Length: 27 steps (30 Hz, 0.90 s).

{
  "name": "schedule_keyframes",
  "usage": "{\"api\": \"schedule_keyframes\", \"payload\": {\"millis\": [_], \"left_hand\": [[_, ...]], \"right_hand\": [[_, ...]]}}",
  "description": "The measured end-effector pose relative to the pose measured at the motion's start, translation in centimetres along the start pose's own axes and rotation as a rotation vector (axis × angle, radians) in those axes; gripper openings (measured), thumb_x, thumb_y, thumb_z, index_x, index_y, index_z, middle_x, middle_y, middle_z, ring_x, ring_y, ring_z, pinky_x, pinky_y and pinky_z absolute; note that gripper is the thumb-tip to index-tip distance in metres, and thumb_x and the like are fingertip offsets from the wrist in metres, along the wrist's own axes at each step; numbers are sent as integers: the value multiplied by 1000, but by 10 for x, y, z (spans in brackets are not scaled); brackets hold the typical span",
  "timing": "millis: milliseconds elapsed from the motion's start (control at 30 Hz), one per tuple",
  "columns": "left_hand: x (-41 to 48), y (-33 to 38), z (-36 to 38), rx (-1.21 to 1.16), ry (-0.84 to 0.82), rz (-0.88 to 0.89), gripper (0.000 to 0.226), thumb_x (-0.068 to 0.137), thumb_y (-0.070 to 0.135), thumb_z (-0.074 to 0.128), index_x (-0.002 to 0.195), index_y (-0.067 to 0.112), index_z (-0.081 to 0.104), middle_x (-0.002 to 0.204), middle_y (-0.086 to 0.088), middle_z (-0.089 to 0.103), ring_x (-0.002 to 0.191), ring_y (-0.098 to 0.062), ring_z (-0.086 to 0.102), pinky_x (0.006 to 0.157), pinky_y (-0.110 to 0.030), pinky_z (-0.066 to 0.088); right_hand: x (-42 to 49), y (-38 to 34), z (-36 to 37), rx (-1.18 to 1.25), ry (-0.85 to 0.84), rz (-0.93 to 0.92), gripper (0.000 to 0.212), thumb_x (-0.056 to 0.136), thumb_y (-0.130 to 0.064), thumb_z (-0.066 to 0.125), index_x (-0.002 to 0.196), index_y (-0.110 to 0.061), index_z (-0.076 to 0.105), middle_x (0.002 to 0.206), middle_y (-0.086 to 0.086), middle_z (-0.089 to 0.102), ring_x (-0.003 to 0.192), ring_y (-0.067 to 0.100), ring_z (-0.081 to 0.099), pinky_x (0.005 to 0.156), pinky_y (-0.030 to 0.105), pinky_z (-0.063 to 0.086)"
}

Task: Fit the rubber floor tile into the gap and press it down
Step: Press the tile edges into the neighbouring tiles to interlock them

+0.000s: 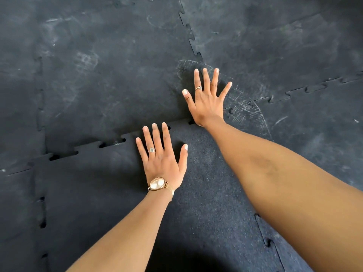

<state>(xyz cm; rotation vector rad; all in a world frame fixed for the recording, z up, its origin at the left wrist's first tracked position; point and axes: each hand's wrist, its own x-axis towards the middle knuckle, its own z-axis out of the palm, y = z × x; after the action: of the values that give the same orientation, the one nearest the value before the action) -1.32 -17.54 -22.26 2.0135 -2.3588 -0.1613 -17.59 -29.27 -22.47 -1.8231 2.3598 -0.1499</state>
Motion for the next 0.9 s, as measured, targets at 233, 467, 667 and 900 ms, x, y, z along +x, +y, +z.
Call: {"api": "schedule_keyframes", "payload": {"millis": [233, 467, 667, 900], "left_hand": [[1, 0, -3, 20, -18, 22, 76, 97, 58, 19, 155, 9, 10, 161, -16, 14, 150, -36, 4, 120, -55, 4], [3, -82, -36, -90, 116, -43, 73, 98, 55, 24, 154, 9, 16, 161, -15, 16, 149, -32, 15, 121, -44, 14], [4, -99, -19, 42, -11, -179, 78, 97, 54, 10, 153, 1, 10, 161, -19, 11, 150, -31, 2, 122, -49, 2], [5, -104, -14, -2, 16, -163, 74, 97, 54, 15, 154, 8, 16, 162, -15, 13, 151, -29, -1, 121, -49, 0]], "right_hand": [[1, -1, -1, -1, -14, -2, 69, 98, -60, 7, 155, -22, 1, 164, 5, 0, 147, 36, -17, 109, 72, -8], [1, -2, -3, -11, -50, 27, 74, 96, -63, 7, 156, -20, -1, 164, 5, -2, 146, 35, -20, 111, 69, -8], [1, 3, 4, -10, -33, 18, 77, 94, -65, 4, 155, -19, -1, 164, 5, 1, 147, 34, -19, 112, 68, -9], [-15, -14, -17, 124, 21, 0, 79, 94, -60, 8, 155, -10, -2, 164, 7, -7, 145, 31, -24, 111, 65, -14]]}}
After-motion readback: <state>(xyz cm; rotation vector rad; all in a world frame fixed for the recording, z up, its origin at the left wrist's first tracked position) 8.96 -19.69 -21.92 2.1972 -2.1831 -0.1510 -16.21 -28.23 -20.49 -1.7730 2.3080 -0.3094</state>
